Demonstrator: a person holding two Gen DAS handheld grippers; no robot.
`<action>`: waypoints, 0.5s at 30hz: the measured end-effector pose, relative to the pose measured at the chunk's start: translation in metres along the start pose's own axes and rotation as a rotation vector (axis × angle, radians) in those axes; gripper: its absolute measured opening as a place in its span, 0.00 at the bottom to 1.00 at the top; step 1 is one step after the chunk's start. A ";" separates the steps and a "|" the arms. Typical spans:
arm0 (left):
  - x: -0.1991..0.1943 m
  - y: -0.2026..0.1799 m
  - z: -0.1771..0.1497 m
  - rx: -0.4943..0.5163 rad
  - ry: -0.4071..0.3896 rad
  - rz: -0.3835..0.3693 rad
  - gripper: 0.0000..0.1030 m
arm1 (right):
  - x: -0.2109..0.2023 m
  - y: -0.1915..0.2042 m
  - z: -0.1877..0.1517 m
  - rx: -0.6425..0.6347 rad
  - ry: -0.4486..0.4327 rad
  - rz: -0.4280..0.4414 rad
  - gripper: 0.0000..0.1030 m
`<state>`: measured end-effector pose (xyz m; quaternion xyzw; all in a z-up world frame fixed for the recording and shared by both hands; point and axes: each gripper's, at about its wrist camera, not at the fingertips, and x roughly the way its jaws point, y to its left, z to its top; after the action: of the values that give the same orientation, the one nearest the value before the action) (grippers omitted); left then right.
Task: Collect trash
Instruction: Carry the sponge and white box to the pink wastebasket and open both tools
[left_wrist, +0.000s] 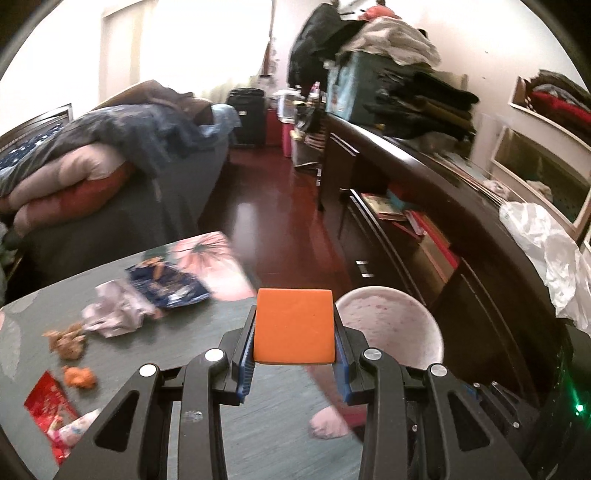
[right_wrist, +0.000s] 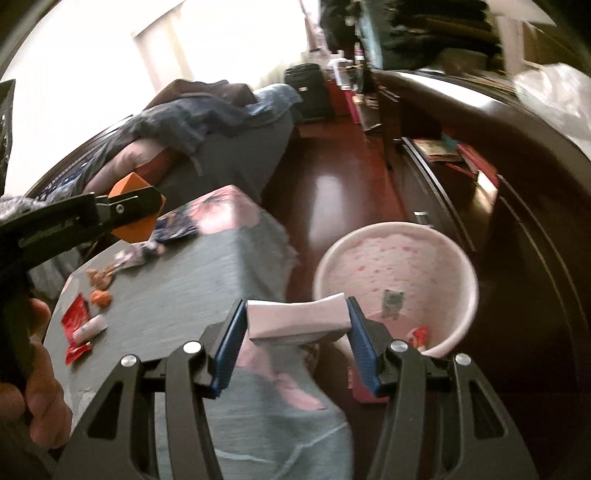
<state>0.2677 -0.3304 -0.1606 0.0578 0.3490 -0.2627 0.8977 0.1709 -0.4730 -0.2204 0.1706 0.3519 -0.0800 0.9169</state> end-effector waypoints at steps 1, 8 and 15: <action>0.005 -0.007 0.001 0.009 0.001 -0.013 0.34 | 0.000 -0.006 0.001 0.009 -0.003 -0.012 0.53; 0.041 -0.037 0.009 0.048 0.033 -0.087 0.34 | 0.008 -0.052 0.005 0.077 -0.016 -0.082 0.53; 0.088 -0.062 0.014 0.070 0.101 -0.131 0.34 | 0.031 -0.084 0.009 0.121 -0.013 -0.146 0.53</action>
<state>0.2985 -0.4255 -0.2033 0.0794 0.3876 -0.3294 0.8573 0.1774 -0.5554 -0.2568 0.1988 0.3518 -0.1689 0.8990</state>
